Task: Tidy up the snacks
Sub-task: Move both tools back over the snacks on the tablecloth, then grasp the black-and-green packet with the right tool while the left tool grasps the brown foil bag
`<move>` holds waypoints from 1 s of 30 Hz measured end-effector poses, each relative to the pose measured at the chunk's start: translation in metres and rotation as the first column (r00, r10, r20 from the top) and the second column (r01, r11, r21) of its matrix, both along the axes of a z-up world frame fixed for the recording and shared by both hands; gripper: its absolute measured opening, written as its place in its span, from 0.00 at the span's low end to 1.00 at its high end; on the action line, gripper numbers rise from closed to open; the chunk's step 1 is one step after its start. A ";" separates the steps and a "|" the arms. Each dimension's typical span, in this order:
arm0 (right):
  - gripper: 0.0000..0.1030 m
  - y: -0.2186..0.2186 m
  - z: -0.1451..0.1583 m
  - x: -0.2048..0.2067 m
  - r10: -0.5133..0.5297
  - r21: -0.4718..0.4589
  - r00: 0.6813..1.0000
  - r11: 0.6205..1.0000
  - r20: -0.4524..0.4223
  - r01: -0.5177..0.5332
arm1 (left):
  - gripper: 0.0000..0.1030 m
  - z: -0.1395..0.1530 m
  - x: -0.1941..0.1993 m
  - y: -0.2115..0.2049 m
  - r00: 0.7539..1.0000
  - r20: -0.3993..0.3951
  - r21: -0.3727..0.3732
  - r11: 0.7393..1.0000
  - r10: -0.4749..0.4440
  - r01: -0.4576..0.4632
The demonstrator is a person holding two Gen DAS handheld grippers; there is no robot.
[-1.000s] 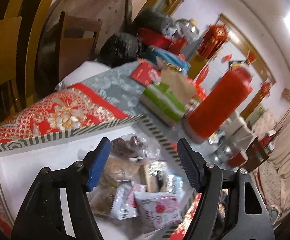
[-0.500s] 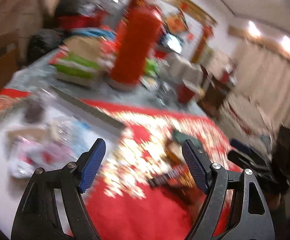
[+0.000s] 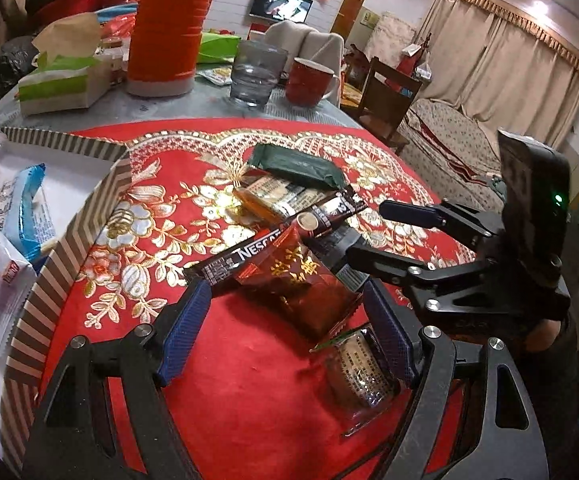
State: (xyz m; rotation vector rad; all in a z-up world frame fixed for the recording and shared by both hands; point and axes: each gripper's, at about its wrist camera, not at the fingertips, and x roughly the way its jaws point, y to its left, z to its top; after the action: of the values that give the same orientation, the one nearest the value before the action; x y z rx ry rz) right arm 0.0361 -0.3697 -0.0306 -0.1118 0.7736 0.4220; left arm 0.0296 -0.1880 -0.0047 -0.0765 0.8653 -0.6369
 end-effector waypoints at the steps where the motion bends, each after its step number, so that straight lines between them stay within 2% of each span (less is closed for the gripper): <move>1: 0.69 0.002 -0.003 0.003 0.004 -0.011 1.000 1.000 -0.020 -0.005 | 0.77 -0.002 0.000 0.001 1.000 -0.007 0.001 1.000 0.000 0.000; 3: 0.60 0.008 -0.007 0.006 0.022 -0.032 0.999 0.999 -0.046 -0.023 | 0.77 -0.005 0.000 0.001 1.000 -0.023 0.008 1.000 -0.005 0.005; 6: 0.55 0.019 -0.015 0.010 0.041 -0.084 0.996 0.995 -0.076 -0.048 | 0.77 -0.009 0.001 -0.002 0.999 -0.036 0.024 1.000 -0.012 0.013; 10: 0.51 0.015 -0.016 0.012 0.034 -0.065 0.996 0.997 -0.084 -0.039 | 0.77 -0.013 0.004 -0.005 0.998 -0.063 0.021 1.000 -0.005 0.006; 12: 0.38 0.013 -0.015 0.012 0.024 -0.053 0.996 0.998 -0.084 -0.028 | 0.77 -0.014 0.006 -0.007 0.996 -0.084 0.013 1.000 0.001 0.000; 14: 0.31 0.008 -0.013 0.013 0.002 -0.035 0.997 0.999 -0.082 -0.005 | 0.77 -0.016 0.008 -0.010 0.994 -0.106 0.002 1.000 0.003 -0.003; 20: 0.28 -0.011 -0.004 0.009 -0.062 0.048 0.997 0.997 -0.039 0.064 | 0.77 -0.018 0.013 -0.017 0.990 -0.143 -0.050 0.999 0.012 -0.019; 24: 0.28 -0.018 -0.003 0.010 -0.095 0.074 0.995 0.992 -0.037 0.098 | 0.76 -0.017 0.013 -0.023 0.993 -0.114 -0.025 0.999 0.039 -0.042; 27: 0.28 -0.023 -0.001 0.011 -0.122 0.090 0.992 0.988 -0.036 0.125 | 0.67 -0.018 0.015 -0.025 0.993 -0.090 0.005 0.997 0.072 -0.072; 29: 0.28 -0.026 -0.001 0.011 -0.135 0.102 0.990 0.985 -0.037 0.138 | 0.54 -0.019 0.016 -0.026 0.993 -0.074 0.034 0.995 0.091 -0.089; 30: 0.28 -0.027 -0.001 0.011 -0.138 0.103 0.990 0.985 -0.036 0.141 | 0.52 -0.020 0.017 -0.025 0.993 -0.070 0.037 0.995 0.095 -0.093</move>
State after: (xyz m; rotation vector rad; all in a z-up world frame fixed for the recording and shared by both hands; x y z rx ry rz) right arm 0.0472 -0.3966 -0.0315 0.0473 0.7802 0.3311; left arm 0.0465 -0.2131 -0.0244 -0.1100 0.9362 -0.5336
